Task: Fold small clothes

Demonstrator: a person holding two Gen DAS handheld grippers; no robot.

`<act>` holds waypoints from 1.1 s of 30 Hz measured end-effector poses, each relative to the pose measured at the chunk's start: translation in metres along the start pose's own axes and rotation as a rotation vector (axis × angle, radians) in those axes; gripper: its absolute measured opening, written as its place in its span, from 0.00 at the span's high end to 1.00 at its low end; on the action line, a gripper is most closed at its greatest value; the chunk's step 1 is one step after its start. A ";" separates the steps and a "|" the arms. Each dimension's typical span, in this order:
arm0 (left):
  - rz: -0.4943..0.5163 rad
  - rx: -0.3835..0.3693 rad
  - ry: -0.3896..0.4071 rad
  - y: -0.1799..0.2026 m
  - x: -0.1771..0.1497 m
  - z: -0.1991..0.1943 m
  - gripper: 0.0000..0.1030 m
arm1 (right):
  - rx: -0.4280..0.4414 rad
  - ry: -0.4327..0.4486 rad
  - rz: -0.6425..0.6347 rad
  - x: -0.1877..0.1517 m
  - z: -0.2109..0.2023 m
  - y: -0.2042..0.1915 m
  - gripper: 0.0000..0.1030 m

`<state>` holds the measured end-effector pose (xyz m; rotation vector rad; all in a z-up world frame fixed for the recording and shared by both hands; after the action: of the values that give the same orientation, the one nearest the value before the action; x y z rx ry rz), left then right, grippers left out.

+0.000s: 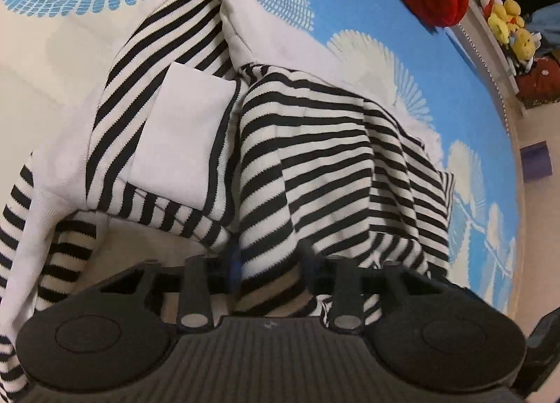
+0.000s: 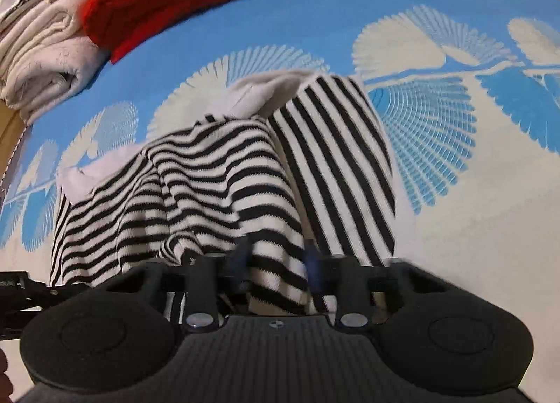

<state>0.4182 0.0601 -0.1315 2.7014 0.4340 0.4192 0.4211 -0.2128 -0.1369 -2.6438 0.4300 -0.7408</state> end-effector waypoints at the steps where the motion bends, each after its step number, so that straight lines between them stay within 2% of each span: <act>1: -0.011 -0.007 0.009 -0.002 0.003 0.000 0.96 | 0.030 0.010 0.033 0.003 -0.003 0.000 0.97; 2: -0.025 -0.013 0.034 -0.004 0.008 -0.005 0.96 | 0.097 0.030 0.091 0.009 -0.009 -0.002 0.98; 3: -0.033 -0.028 0.104 -0.005 0.019 -0.017 0.97 | 0.154 0.054 0.142 0.015 -0.015 -0.004 0.98; 5: 0.025 -0.082 0.278 0.002 0.044 -0.053 0.97 | 0.296 0.159 0.247 0.033 -0.040 -0.006 0.99; 6: 0.060 -0.122 0.390 0.007 0.057 -0.079 0.97 | 0.363 0.235 0.282 0.043 -0.057 -0.007 0.99; 7: 0.068 -0.165 0.468 0.008 0.064 -0.098 0.97 | 0.414 0.316 0.303 0.053 -0.076 -0.006 0.99; 8: 0.061 -0.210 0.518 0.006 0.068 -0.110 0.97 | 0.452 0.376 0.316 0.058 -0.090 -0.005 0.99; 9: 0.042 -0.242 0.533 0.000 0.069 -0.115 0.97 | 0.483 0.418 0.333 0.061 -0.100 -0.002 0.99; 11: 0.000 -0.244 0.460 -0.015 0.066 -0.105 0.96 | 0.486 0.417 0.371 0.058 -0.103 0.006 0.99; 12: -0.027 -0.198 0.356 -0.028 0.059 -0.087 0.96 | 0.451 0.364 0.369 0.052 -0.094 0.008 0.99; 14: -0.053 -0.056 0.133 -0.054 0.037 -0.048 0.94 | 0.276 0.148 0.285 0.030 -0.055 0.011 0.98; 15: -0.079 0.013 0.075 -0.067 0.028 -0.036 0.94 | 0.167 0.024 0.236 0.012 -0.033 0.017 0.98; 16: -0.134 0.057 0.046 -0.080 0.021 -0.029 0.90 | 0.113 -0.029 0.226 0.000 -0.021 0.023 0.94; 18: -0.206 -0.002 0.053 -0.083 0.020 -0.032 0.81 | 0.080 -0.056 0.239 -0.010 -0.013 0.028 0.89; 19: -0.216 -0.038 0.078 -0.079 0.024 -0.039 0.68 | 0.095 -0.038 0.229 -0.007 -0.017 0.023 0.87; 20: -0.205 -0.050 0.098 -0.074 0.026 -0.046 0.61 | 0.108 -0.015 0.212 -0.003 -0.021 0.019 0.79; 21: -0.183 -0.050 0.112 -0.068 0.028 -0.051 0.46 | 0.118 0.005 0.195 0.001 -0.025 0.014 0.72; 22: -0.156 -0.044 0.116 -0.062 0.027 -0.054 0.41 | 0.124 0.015 0.185 0.003 -0.027 0.011 0.57; 23: -0.138 -0.034 0.114 -0.059 0.025 -0.053 0.41 | 0.127 0.012 0.183 0.003 -0.027 0.009 0.51; 27: -0.147 0.033 0.058 -0.065 0.015 -0.035 0.45 | 0.108 -0.047 0.195 -0.008 -0.012 0.011 0.52; 28: -0.153 0.036 0.048 -0.067 0.014 -0.031 0.58 | 0.105 -0.060 0.187 -0.011 -0.008 0.010 0.55; 29: -0.149 0.032 0.040 -0.069 0.012 -0.030 0.68 | 0.100 -0.063 0.175 -0.013 -0.005 0.009 0.67; 30: -0.140 0.023 0.038 -0.066 0.013 -0.028 0.87 | 0.098 -0.060 0.168 -0.012 -0.004 0.010 0.76; 31: -0.121 0.012 0.048 -0.062 0.014 -0.028 0.95 | 0.099 -0.047 0.169 -0.011 -0.005 0.010 0.93; 33: -0.075 0.026 0.108 -0.057 0.021 -0.038 0.97 | 0.145 0.015 0.195 -0.001 -0.017 0.006 0.98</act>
<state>0.4105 0.1299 -0.1161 2.6866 0.5727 0.5432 0.4101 -0.2219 -0.1265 -2.4217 0.6042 -0.7019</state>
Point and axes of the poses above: each gripper's, at about its wrist camera, not at the fingertips, and z roughly the way its jaws point, y to its right, x to its top, the point moved 9 cm from there along z, roughly the way its jaws point, and after that the axes turned 8 degrees about z, right-handed, at the moved point
